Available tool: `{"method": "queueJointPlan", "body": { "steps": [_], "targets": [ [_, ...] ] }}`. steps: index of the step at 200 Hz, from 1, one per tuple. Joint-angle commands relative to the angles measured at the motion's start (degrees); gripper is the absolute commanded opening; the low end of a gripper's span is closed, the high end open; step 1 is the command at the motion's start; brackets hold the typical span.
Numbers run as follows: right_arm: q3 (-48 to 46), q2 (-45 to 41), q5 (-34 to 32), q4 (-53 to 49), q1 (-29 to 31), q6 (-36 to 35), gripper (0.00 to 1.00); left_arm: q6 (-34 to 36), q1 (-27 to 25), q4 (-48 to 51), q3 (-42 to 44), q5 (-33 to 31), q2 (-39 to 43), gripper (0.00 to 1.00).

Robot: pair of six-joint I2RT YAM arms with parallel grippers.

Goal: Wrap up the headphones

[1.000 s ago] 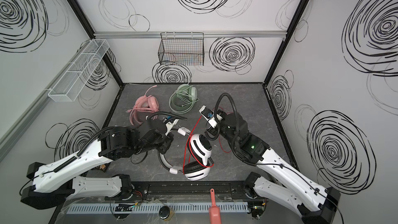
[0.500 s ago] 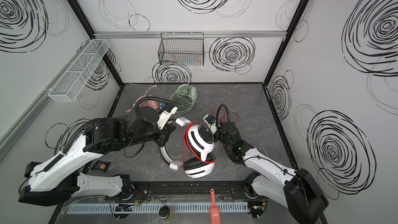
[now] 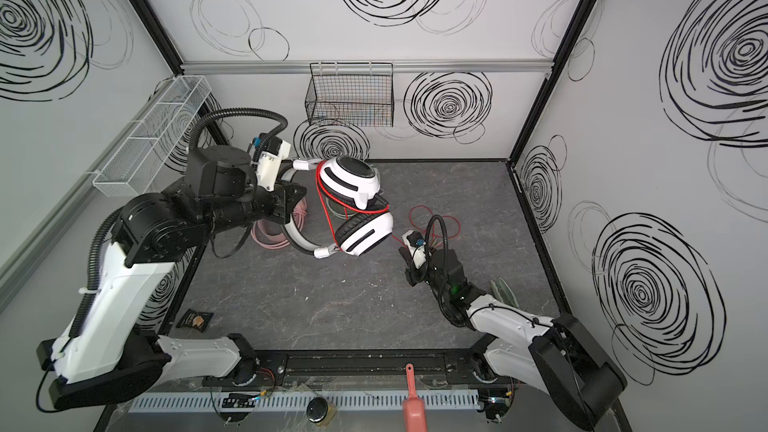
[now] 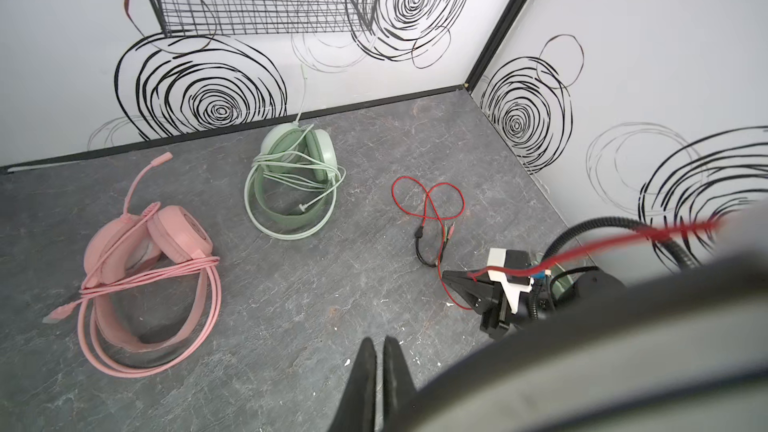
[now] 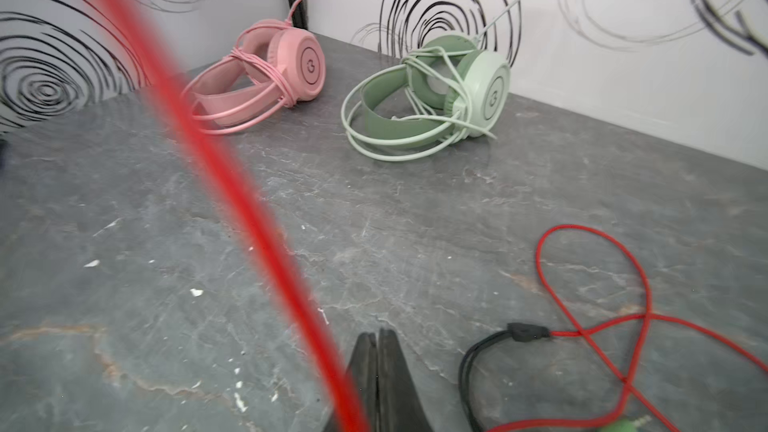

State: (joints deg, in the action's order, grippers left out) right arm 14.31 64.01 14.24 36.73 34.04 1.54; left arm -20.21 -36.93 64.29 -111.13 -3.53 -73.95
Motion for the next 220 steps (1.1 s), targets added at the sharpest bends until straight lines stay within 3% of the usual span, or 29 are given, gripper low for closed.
{"method": "queueJointPlan", "body": {
  "steps": [1,29,59,103,145,179,205,220],
  "targets": [
    [1.53,0.85,5.01,0.52,-0.04,2.52,0.00,-2.55,4.22,-7.40,-1.81,5.40,-0.77,0.00],
    [3.64,-1.82,7.96,-9.00,2.65,2.59,0.00,-3.81,9.38,-9.65,1.01,-2.72,-2.59,0.00],
    [6.61,-10.49,-3.91,-23.53,14.93,1.02,0.00,-5.88,13.27,-12.75,5.88,-11.39,-5.81,0.00],
    [14.87,-19.40,-19.54,-41.70,29.52,3.90,0.00,-4.72,13.99,-15.06,11.37,-25.35,-10.59,0.00],
    [28.69,-17.29,-31.93,-53.11,38.31,0.15,0.00,-2.14,10.76,-16.78,19.40,-37.73,-10.34,0.00],
    [42.10,-11.22,-45.94,-62.83,39.08,-5.26,0.00,-1.65,4.93,-15.23,26.18,-43.39,-7.82,0.00],
    [46.66,-9.26,-56.28,-61.52,38.57,-14.67,0.00,-1.19,-2.00,-15.86,32.77,-40.69,-3.65,0.00],
    [47.22,-9.20,-56.35,-58.23,36.32,-20.56,0.00,0.01,-6.13,-15.85,35.64,-36.41,-1.08,0.00]
  ]
}}
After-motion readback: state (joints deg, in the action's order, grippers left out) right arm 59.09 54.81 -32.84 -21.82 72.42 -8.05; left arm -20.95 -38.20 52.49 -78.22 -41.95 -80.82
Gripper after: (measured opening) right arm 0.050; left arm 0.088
